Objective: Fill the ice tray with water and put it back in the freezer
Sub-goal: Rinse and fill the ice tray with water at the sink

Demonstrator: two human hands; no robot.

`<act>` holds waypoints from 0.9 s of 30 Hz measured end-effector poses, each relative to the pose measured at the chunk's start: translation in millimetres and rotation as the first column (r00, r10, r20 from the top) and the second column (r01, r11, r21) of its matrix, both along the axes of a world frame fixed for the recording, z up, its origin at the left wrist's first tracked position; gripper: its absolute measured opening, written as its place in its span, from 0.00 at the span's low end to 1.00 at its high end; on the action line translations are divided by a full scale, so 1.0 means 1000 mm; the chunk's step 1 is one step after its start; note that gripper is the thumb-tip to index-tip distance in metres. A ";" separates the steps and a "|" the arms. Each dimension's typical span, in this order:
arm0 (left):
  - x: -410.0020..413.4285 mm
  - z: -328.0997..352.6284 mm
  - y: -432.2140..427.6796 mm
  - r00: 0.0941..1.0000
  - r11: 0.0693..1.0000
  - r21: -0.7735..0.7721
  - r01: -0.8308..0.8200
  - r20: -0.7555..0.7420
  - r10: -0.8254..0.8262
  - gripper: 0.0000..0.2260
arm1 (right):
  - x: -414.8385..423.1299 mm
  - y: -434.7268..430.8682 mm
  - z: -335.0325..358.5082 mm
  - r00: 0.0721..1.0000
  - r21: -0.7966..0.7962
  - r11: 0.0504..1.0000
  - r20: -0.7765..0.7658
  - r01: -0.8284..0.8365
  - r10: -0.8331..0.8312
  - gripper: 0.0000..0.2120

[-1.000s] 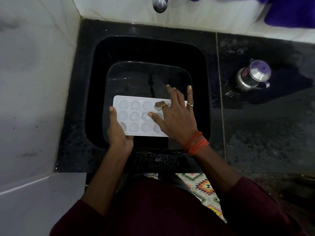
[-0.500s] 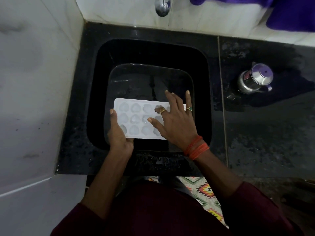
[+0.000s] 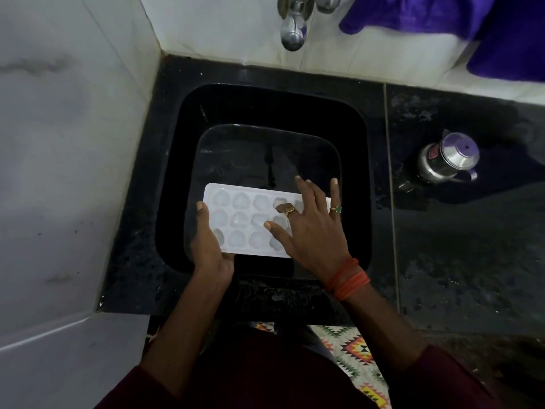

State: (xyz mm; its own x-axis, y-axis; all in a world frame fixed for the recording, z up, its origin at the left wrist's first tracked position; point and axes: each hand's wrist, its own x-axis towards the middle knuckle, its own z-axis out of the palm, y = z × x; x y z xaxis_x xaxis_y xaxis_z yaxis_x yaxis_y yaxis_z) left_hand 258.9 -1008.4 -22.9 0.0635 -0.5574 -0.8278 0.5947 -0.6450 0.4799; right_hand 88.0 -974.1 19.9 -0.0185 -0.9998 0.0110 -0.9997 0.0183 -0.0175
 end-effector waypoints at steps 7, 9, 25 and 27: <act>-0.001 0.003 -0.001 1.000 1.000 0.020 -0.017 -0.013 0.017 0.28 | 0.000 -0.001 0.005 0.999 -0.060 0.998 0.039 0.004 -0.002 0.25; -0.001 0.003 -0.001 1.000 1.000 0.019 -0.022 -0.008 0.022 0.28 | 0.000 -0.001 0.005 0.999 -0.043 0.999 0.035 0.008 -0.006 0.24; -0.002 0.004 0.003 1.000 1.000 -0.001 -0.016 -0.009 0.016 0.27 | 0.000 0.002 0.008 0.999 0.026 0.999 0.040 0.018 -0.019 0.25; -0.001 0.004 0.004 1.000 1.000 0.001 -0.017 -0.013 0.017 0.28 | 0.000 0.001 0.008 0.999 0.027 0.999 0.050 0.017 -0.019 0.25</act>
State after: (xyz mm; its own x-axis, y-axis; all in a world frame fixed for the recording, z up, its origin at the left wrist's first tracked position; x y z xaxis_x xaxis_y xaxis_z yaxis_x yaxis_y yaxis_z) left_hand 257.6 -1004.2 -18.9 0.0621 -0.5558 -0.8290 0.6118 -0.6351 0.4716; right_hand 87.6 -972.7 28.4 -0.0363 -0.9992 -0.0171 -0.9971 0.0374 -0.0668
